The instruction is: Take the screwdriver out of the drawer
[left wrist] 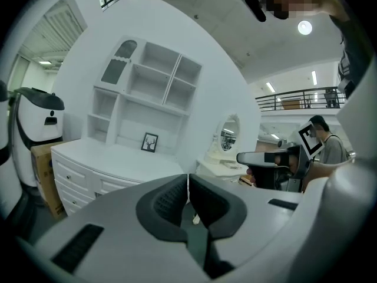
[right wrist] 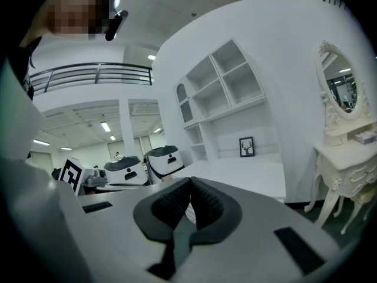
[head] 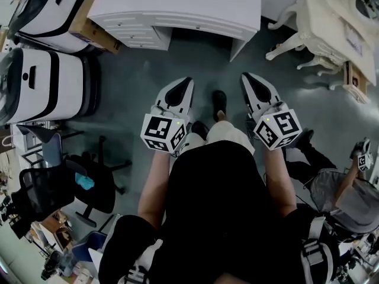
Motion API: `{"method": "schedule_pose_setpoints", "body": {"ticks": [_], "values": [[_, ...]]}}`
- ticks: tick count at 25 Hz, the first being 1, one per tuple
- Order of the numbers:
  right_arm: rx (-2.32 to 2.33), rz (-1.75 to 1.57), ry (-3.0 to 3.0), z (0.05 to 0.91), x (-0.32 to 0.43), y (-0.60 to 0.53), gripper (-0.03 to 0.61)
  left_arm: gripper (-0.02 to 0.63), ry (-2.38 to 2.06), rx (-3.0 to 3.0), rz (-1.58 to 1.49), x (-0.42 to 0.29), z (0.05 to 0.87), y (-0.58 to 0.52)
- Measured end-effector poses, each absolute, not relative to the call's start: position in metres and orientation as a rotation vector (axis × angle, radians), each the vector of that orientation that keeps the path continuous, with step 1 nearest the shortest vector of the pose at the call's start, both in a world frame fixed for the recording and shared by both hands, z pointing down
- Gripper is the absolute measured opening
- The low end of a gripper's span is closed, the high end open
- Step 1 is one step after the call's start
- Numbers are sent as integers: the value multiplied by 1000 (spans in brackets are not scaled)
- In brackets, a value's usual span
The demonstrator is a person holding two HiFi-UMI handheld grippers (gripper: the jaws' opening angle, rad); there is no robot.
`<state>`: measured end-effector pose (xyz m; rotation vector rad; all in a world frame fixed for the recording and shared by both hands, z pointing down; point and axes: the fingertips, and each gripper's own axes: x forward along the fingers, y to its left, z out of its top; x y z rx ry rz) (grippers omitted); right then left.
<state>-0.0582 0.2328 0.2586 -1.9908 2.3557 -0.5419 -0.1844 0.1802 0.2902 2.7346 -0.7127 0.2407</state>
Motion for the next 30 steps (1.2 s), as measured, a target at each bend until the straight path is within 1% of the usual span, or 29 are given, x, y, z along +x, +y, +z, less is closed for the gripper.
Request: {"method": "schedule_pose_setpoints", "body": {"ticks": [11, 16, 25, 30], "values": [[-1853, -541, 2492, 257, -19, 142, 17, 26, -777, 2671, 285, -132, 295, 113], [-1789, -554, 2553, 262, 14, 109, 17, 26, -829, 2644, 285, -99, 297, 82], [-1652, -626, 2630, 282, 79, 63, 17, 26, -903, 2557, 341, -31, 325, 45], [-1606, -671, 2651, 299, 102, 44, 17, 28, -931, 2511, 414, -5, 346, 35]]}}
